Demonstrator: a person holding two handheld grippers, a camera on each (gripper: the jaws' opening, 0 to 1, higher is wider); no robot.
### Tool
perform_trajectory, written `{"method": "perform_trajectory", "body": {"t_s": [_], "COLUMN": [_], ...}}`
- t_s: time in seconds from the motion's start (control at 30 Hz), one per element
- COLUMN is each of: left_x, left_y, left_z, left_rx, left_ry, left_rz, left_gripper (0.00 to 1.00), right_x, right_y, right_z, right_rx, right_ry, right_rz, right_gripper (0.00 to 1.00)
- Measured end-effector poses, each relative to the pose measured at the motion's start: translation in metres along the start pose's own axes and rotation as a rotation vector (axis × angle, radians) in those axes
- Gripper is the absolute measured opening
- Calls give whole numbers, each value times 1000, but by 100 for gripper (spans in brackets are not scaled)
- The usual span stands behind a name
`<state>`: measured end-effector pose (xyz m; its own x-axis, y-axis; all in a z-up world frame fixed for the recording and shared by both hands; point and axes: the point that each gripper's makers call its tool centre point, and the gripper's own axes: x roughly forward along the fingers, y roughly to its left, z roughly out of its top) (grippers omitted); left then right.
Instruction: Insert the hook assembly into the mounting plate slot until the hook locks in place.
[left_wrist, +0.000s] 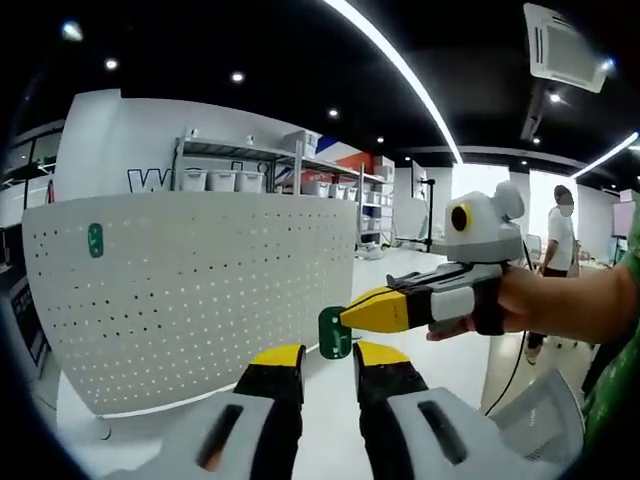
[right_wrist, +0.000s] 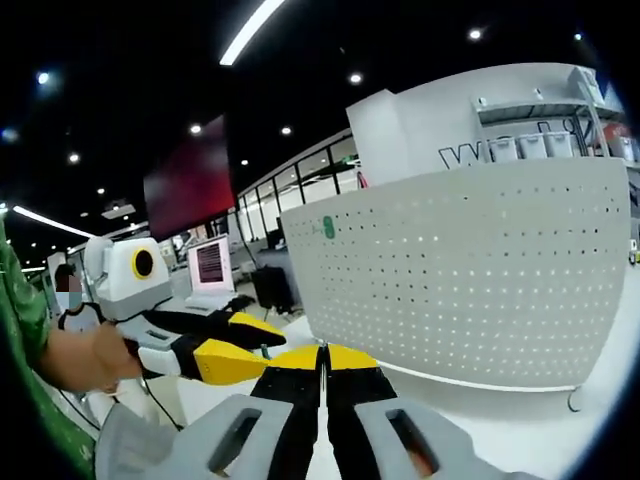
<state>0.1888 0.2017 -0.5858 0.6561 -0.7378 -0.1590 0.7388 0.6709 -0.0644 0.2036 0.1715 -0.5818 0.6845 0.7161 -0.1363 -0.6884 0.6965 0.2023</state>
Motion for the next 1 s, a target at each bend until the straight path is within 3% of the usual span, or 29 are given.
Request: {"method": "perform_trajectory", "body": {"t_s": [1.0], "left_x": [14], "left_y": [5], "left_z": [4], "left_rx": [32], "left_ry": [-6], "left_rz": [51], "left_gripper": [9], "right_x": [7], "right_y": [11], "right_z": [5], "right_rx": [32], "right_ry": [-44], "right_rz": [21], "right_gripper": [0]}}
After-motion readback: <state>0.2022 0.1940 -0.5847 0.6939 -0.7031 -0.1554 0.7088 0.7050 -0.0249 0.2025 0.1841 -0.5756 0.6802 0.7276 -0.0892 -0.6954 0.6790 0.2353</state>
